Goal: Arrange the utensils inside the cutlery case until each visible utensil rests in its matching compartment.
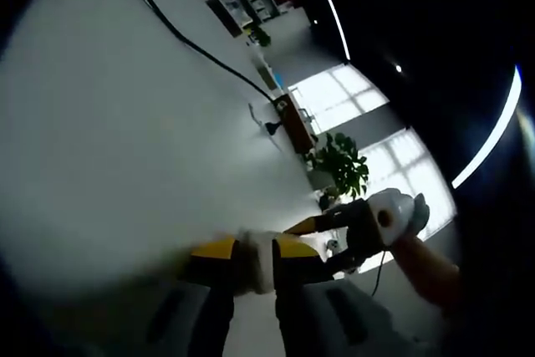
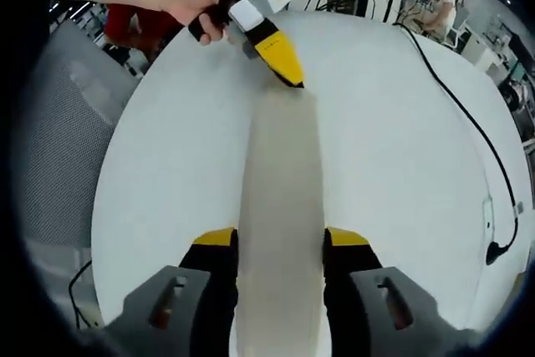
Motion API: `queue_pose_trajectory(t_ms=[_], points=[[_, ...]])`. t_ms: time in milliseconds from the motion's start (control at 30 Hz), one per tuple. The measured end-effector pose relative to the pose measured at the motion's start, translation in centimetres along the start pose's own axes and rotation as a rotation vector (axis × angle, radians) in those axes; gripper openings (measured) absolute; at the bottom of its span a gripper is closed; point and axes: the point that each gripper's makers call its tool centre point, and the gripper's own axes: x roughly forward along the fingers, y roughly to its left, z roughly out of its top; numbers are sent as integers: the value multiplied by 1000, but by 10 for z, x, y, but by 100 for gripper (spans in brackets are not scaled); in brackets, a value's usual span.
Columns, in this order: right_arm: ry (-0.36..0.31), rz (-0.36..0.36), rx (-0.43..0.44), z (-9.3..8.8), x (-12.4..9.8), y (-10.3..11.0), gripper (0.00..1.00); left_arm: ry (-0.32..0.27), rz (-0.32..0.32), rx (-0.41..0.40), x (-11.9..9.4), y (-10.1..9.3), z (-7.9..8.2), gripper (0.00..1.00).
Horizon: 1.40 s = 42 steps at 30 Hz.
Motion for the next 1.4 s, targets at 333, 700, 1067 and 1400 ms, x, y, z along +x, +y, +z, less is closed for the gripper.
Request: queue_pose_trajectory(t_ms=[333,700,1067,1400], points=[[-29,2,45,-2,1,-3,39,2,5,-27,0,2,-1,18],[-199,-135,240,-5,-65,-17,33,-51,91,205,-14,-10,29,19],[-65,-250,381,-66,-70,9,0,241,148,490,10,-29,-6,1],[57,-250,426,-78,-61,8,0,380,232,548,19,-16,-16,0]])
